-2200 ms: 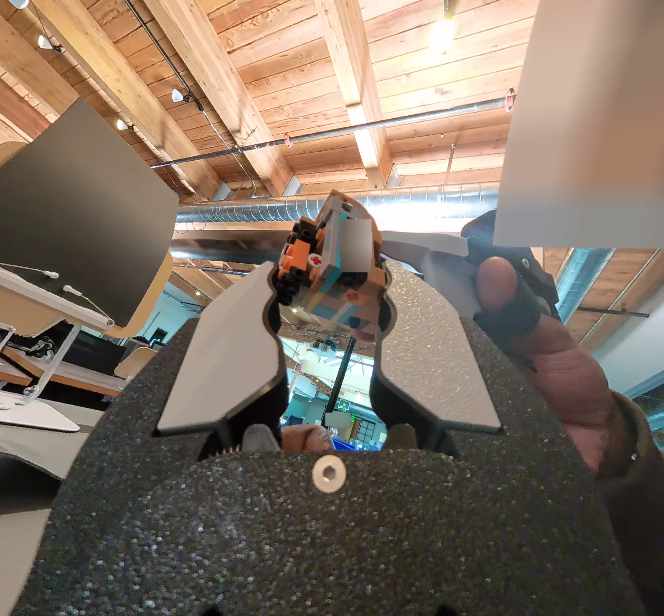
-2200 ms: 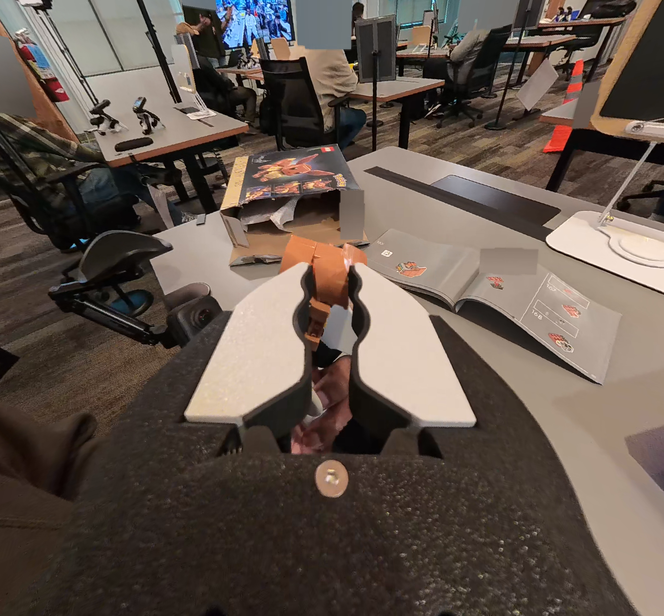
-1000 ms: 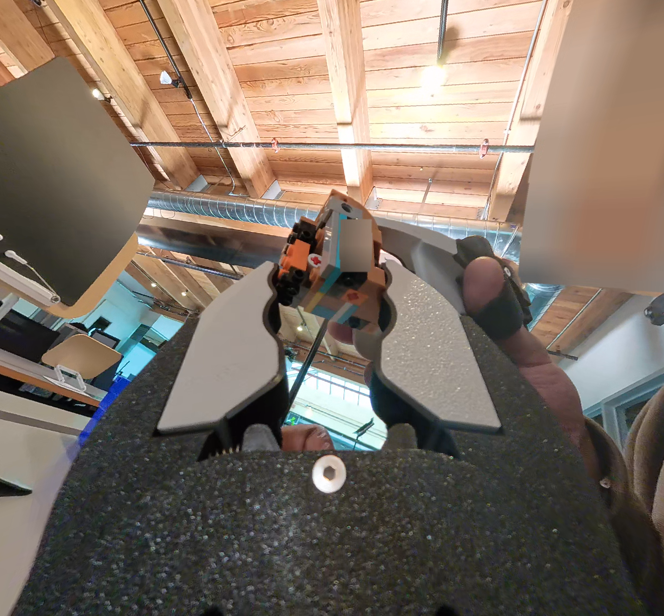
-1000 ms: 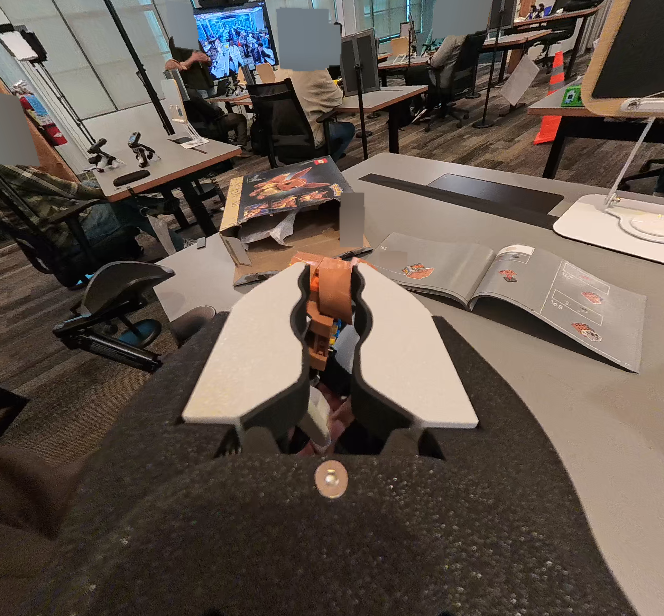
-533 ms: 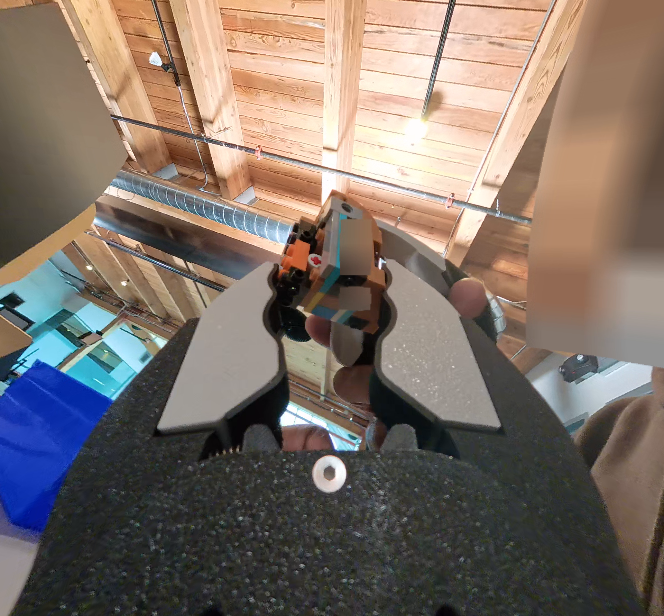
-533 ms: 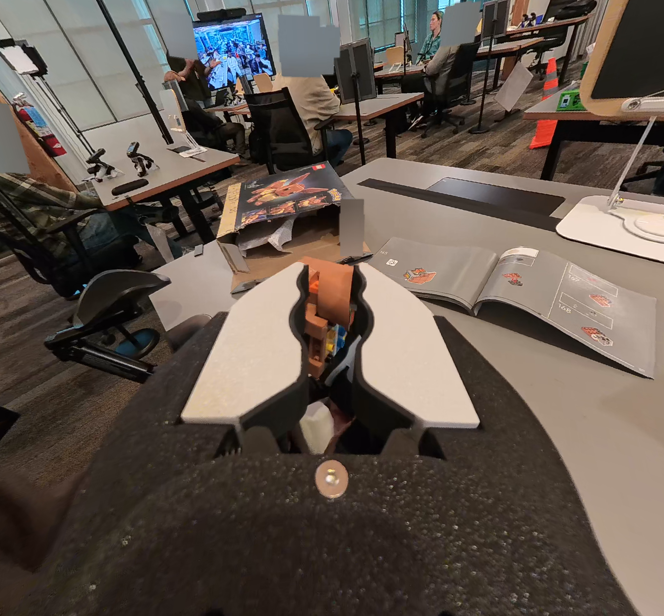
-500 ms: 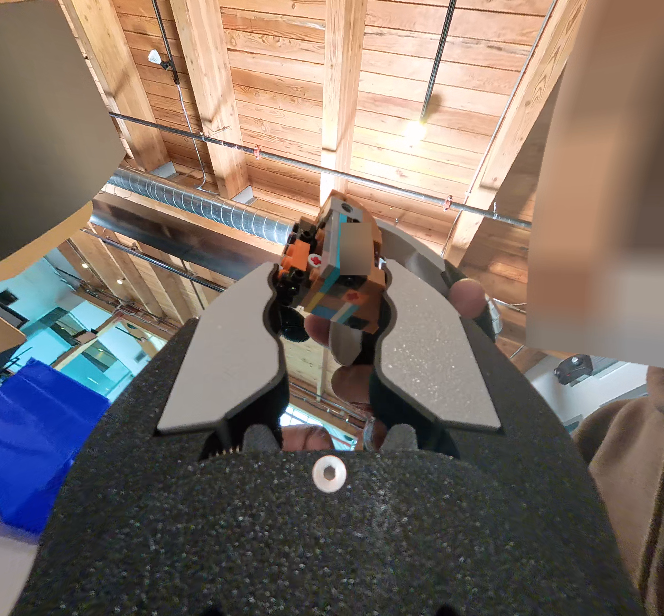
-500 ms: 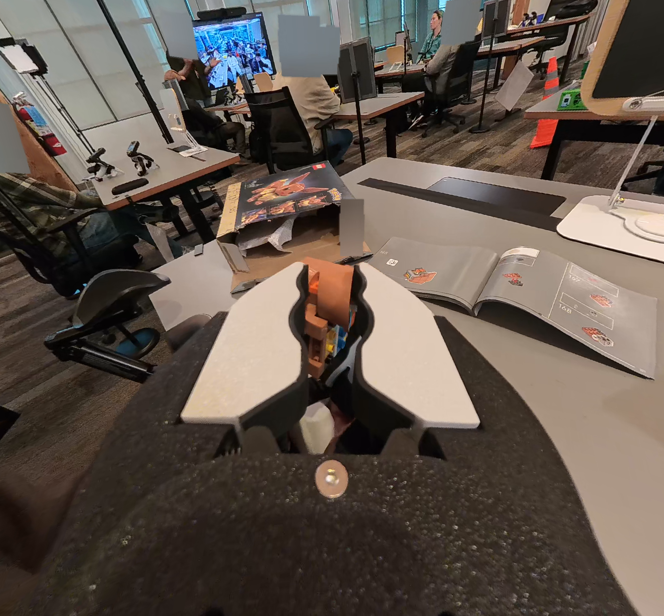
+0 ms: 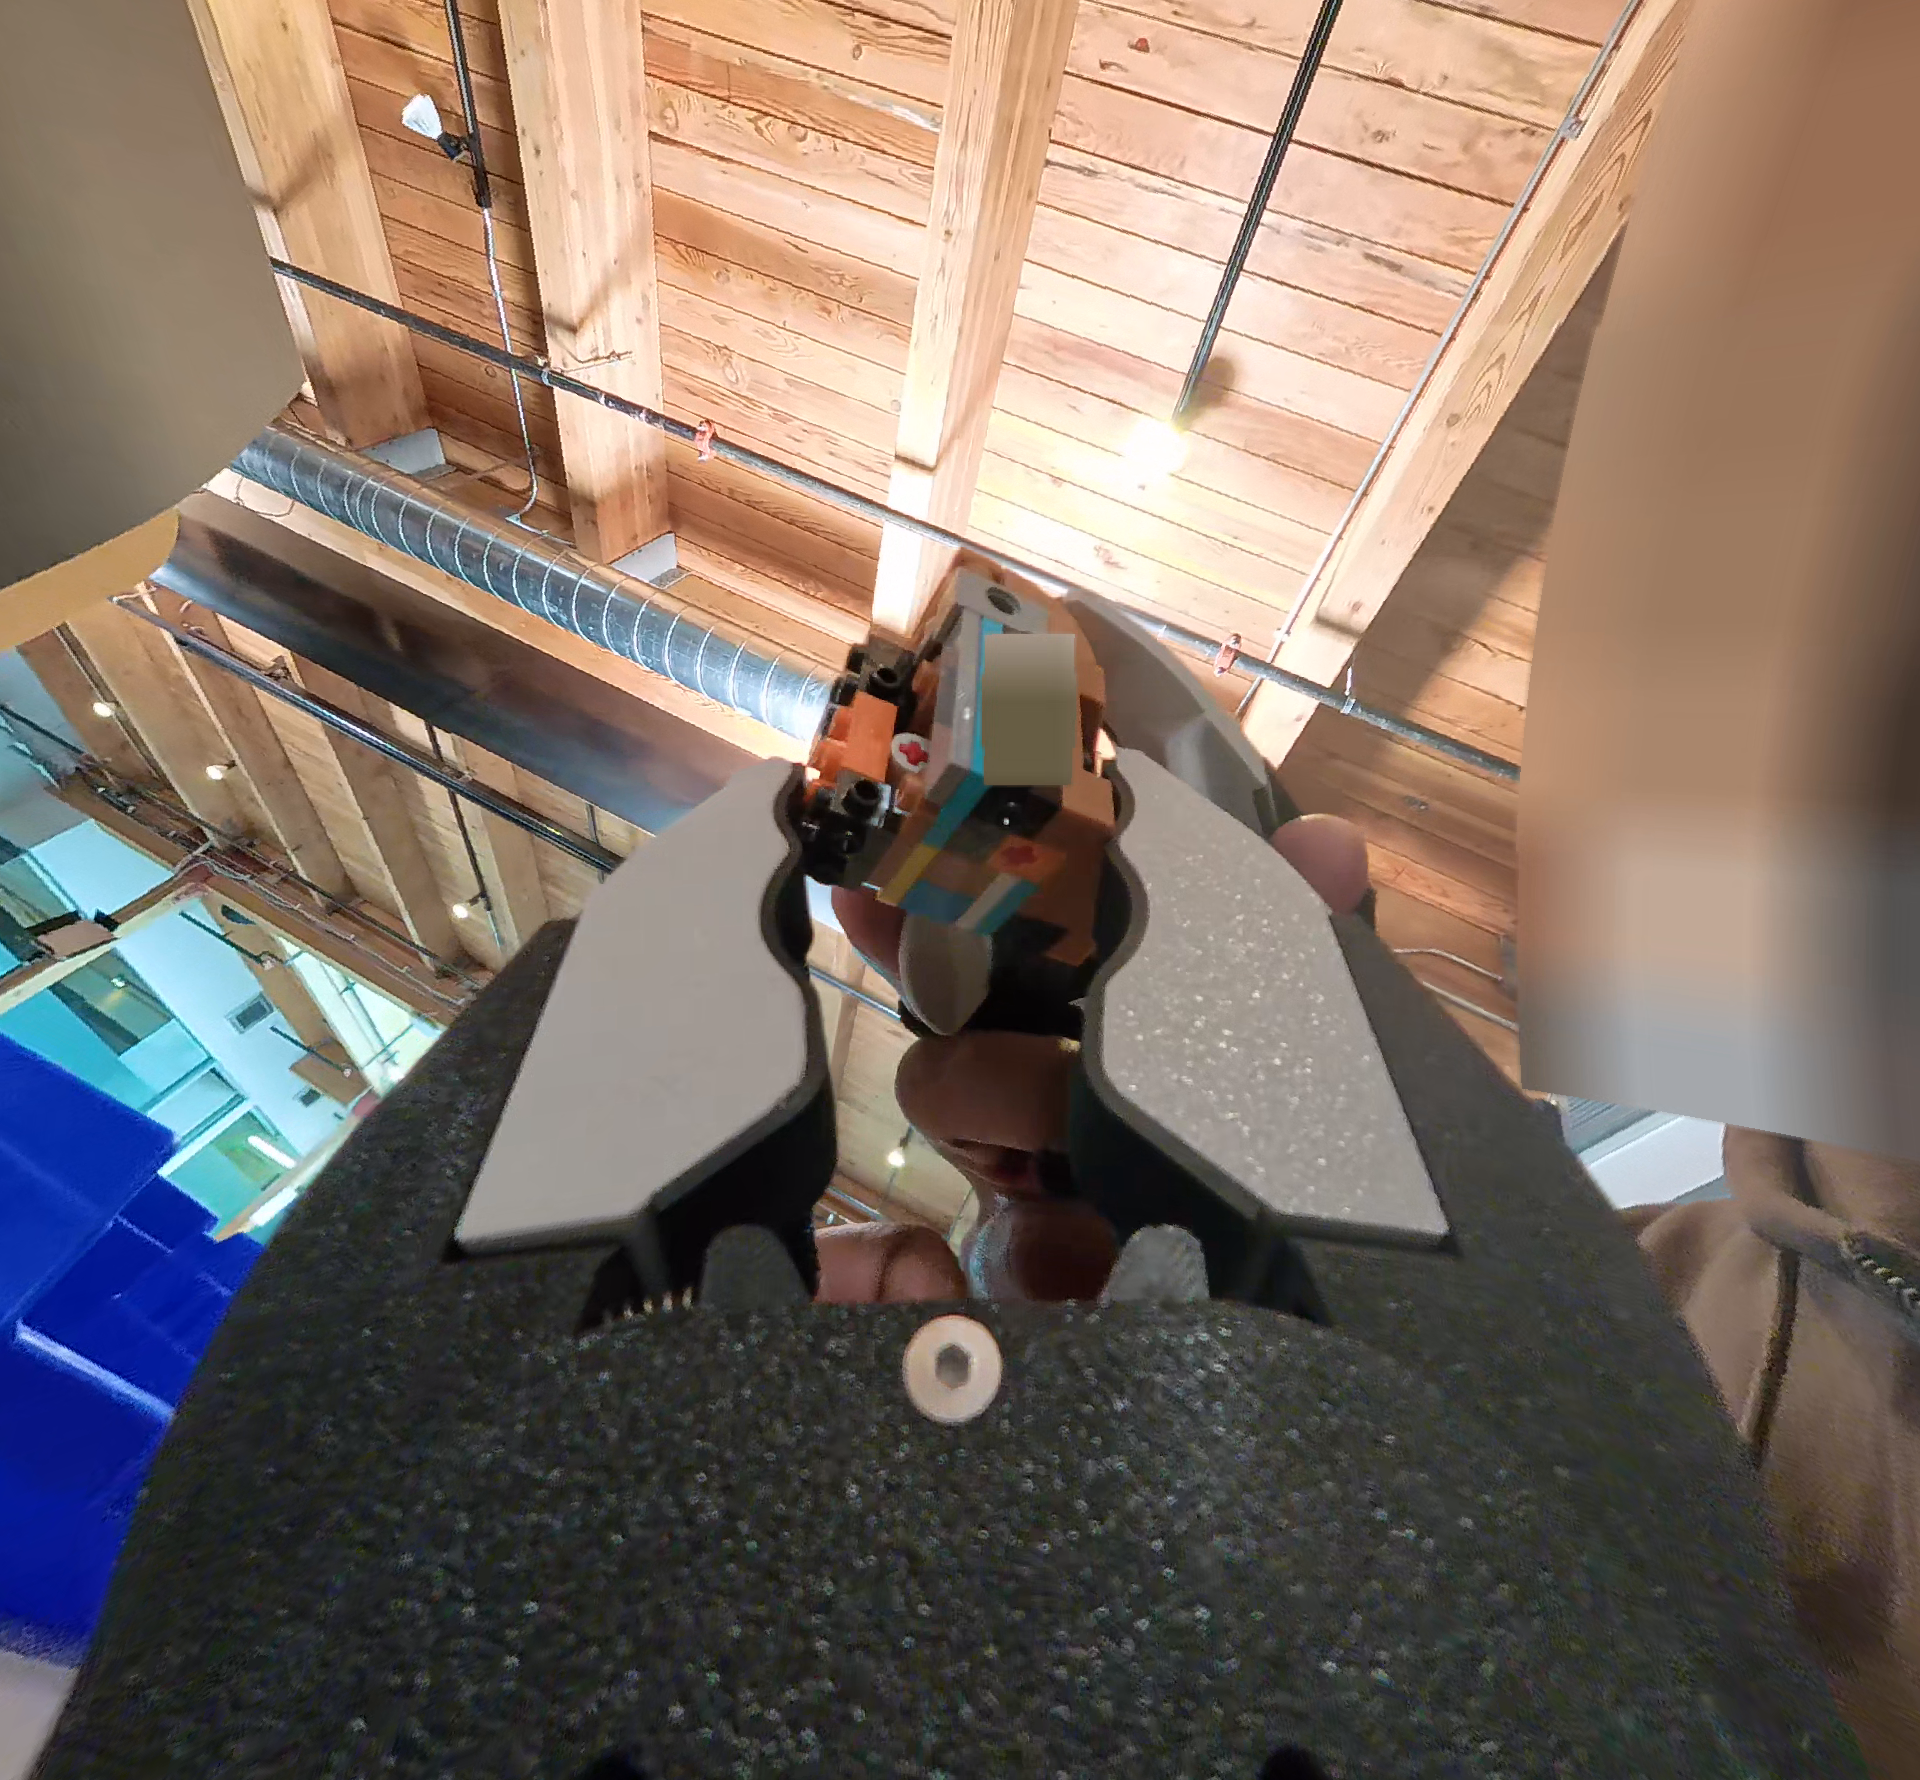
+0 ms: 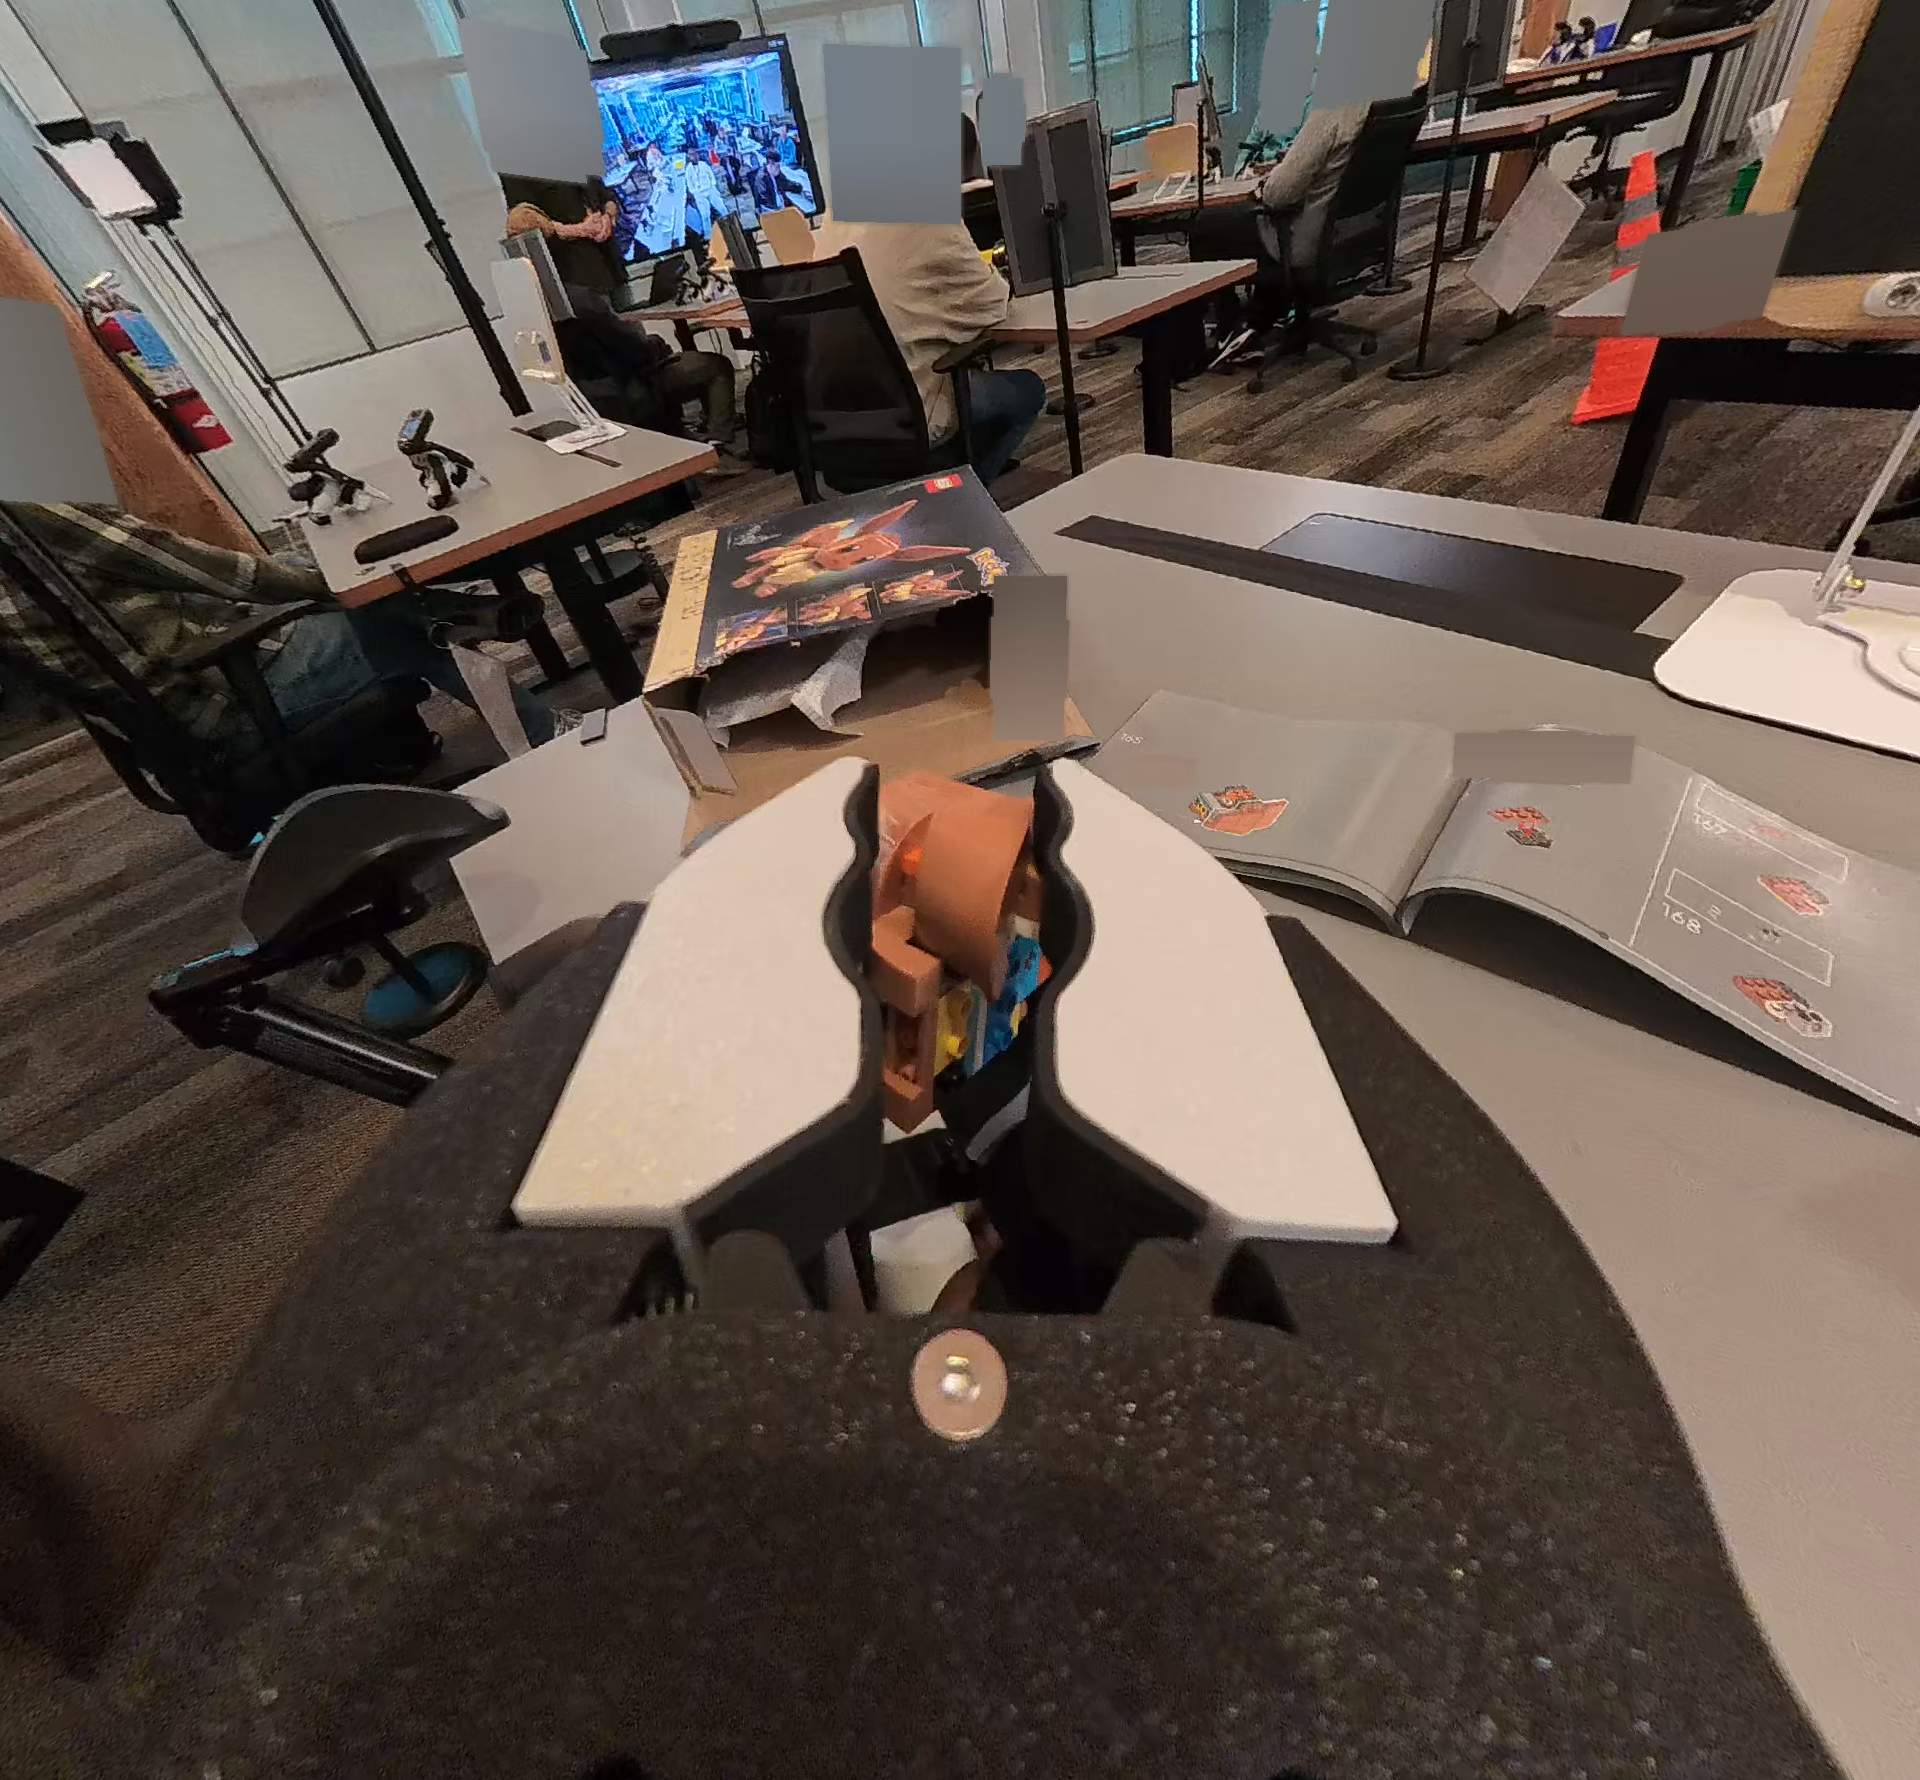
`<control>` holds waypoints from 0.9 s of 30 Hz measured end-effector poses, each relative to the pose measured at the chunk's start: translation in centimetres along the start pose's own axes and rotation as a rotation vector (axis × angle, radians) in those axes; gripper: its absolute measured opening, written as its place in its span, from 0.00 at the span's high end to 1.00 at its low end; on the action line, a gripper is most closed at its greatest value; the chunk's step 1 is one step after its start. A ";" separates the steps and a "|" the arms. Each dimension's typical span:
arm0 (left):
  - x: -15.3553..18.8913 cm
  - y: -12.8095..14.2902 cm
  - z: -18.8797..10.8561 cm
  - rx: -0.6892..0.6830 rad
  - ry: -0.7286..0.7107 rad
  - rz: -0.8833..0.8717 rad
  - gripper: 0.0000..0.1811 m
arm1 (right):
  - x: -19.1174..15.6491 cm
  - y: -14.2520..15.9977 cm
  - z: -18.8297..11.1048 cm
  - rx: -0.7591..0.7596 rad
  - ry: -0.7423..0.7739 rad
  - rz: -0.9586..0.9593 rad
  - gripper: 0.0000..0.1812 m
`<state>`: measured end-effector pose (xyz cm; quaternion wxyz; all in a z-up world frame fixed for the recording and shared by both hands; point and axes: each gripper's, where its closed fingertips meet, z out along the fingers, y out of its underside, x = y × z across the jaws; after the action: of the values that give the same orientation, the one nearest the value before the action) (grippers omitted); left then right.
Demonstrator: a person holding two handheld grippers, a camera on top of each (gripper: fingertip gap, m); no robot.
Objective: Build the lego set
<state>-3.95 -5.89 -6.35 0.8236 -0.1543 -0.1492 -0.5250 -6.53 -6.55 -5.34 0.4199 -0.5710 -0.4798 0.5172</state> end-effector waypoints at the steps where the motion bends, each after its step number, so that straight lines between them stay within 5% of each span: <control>1: 0.0 -0.1 0.0 0.005 0.001 -0.010 0.71 | 0.0 0.0 0.0 0.003 -0.003 -0.001 0.84; 18: 0.0 -0.1 0.0 0.038 0.024 -0.123 0.71 | 0.5 -3.2 -2.2 0.183 -0.107 -0.088 0.81; 23: -0.8 -0.4 -0.3 0.021 -0.008 -0.107 0.71 | 6.7 -1.8 -5.2 0.282 0.011 -0.162 0.85; 27: -1.6 -1.2 -0.7 0.016 -0.034 -0.080 0.71 | 12.3 0.3 -8.0 0.278 0.078 0.032 0.87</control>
<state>-5.65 -5.34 -7.54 0.8004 -0.1504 -0.1737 -0.5536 1.53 5.58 -7.04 0.5047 -0.5346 -0.3778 0.5628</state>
